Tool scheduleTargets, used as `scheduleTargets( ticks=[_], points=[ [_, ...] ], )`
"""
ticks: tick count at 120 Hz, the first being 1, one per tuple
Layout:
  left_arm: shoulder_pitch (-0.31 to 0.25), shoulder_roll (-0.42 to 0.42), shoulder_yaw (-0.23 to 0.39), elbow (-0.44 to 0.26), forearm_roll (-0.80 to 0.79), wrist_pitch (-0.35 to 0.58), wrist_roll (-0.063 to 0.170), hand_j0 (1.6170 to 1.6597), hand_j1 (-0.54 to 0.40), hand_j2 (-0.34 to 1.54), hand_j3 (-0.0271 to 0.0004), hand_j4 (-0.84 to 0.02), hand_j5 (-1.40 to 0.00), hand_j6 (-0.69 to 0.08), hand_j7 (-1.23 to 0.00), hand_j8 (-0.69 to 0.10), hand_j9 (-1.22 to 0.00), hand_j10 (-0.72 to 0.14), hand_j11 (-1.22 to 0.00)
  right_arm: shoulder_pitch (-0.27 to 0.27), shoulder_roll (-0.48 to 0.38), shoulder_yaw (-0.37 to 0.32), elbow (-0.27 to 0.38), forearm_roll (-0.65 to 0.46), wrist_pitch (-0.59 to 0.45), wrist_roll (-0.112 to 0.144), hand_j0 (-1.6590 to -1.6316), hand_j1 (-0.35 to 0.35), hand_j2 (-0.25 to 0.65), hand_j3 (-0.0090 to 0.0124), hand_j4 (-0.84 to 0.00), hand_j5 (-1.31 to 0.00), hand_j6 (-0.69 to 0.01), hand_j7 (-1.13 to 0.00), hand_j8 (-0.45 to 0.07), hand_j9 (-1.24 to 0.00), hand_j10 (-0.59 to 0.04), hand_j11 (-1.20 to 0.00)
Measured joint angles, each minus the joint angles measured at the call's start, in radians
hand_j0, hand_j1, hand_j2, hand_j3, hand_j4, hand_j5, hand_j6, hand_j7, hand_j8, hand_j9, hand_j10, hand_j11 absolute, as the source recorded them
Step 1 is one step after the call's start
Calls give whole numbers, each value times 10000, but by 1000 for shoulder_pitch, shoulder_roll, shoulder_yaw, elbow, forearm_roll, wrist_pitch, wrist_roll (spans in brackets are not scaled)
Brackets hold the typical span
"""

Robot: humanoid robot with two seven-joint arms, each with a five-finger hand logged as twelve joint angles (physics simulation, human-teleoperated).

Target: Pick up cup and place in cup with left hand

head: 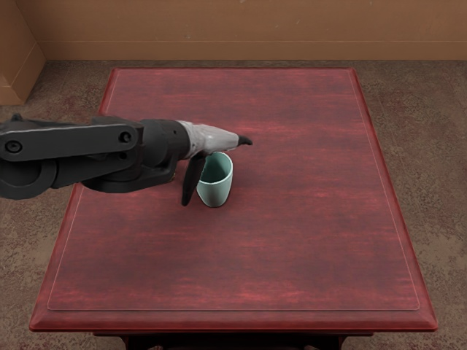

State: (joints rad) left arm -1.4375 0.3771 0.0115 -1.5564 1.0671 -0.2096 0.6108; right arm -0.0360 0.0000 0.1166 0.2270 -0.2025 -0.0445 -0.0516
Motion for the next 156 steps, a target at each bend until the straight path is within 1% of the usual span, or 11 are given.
scheduleTargets(
  ticks=[10,16,35,68,83,93,129,144,156],
  points=[
    [3,0,0,4,20,13,0,16581,3026,88,0,-410,-512,-418,-511,-415,-510,-407,-509,0,0,0,0,0,0,0,-16581,-3204,-49,0,-239,-310,-239,-310,-238,-310,-238,-310],
    [19,-2,0,5,37,31,0,16581,2952,101,0,-471,-592,-479,-591,-477,-590,-468,-590,-1,0,0,0,0,0,0,-16581,-3204,-49,0,-239,-310,-239,-310,-239,-310,-238,-310],
    [38,-12,0,9,58,64,0,16581,2770,133,0,-626,-792,-635,-791,-632,-790,-623,-789,0,0,0,0,0,0,0,-16581,-3203,-49,0,-239,-311,-239,-311,-239,-311,-239,-311],
    [45,-14,-4,24,56,81,0,16581,1517,344,0,-1674,-2151,-1682,-2150,-1679,-2149,-1670,-2149,-1,0,0,0,0,0,-1,-16581,-3203,-49,0,-240,-311,-240,-311,-239,-311,-239,-311],
    [62,-19,-4,21,61,84,0,16581,1001,431,0,-2104,-2710,-2112,-2709,-2109,-2708,-2100,-2708,-1,0,0,0,0,0,-1,-16581,-3203,-49,0,-240,-311,-240,-311,-239,-311,-239,-311],
    [63,-18,-4,18,62,85,0,16581,638,492,0,-2407,-3104,-2415,-3103,-2413,-3102,-2403,-3102,-1,0,0,0,0,0,-1,-16581,-3203,-49,0,-240,-311,-240,-311,-239,-311,-239,-311],
    [64,-16,-3,3,63,83,0,16580,9,598,0,-2930,-3787,-2936,-3786,-2935,-3785,-2926,-3784,2,0,0,0,0,0,-1,-16581,-3203,-49,0,-240,-311,-240,-311,-239,-311,-239,-311],
    [63,-18,-4,-2,63,83,0,16580,-615,703,0,-3449,-4464,-3456,-4463,-3454,-4462,-3446,-4461,4,0,1,0,0,0,-1,-16581,-3203,-49,0,-240,-311,-240,-311,-239,-311,-239,-311],
    [64,-17,-4,-3,63,83,0,16580,-905,755,0,-3705,-4770,-3710,-4769,-3626,-4780,-3695,-4779,6,0,0,0,0,0,-1,-16581,-3203,-49,0,-240,-311,-240,-311,-239,-311,-239,-311]
  ],
)
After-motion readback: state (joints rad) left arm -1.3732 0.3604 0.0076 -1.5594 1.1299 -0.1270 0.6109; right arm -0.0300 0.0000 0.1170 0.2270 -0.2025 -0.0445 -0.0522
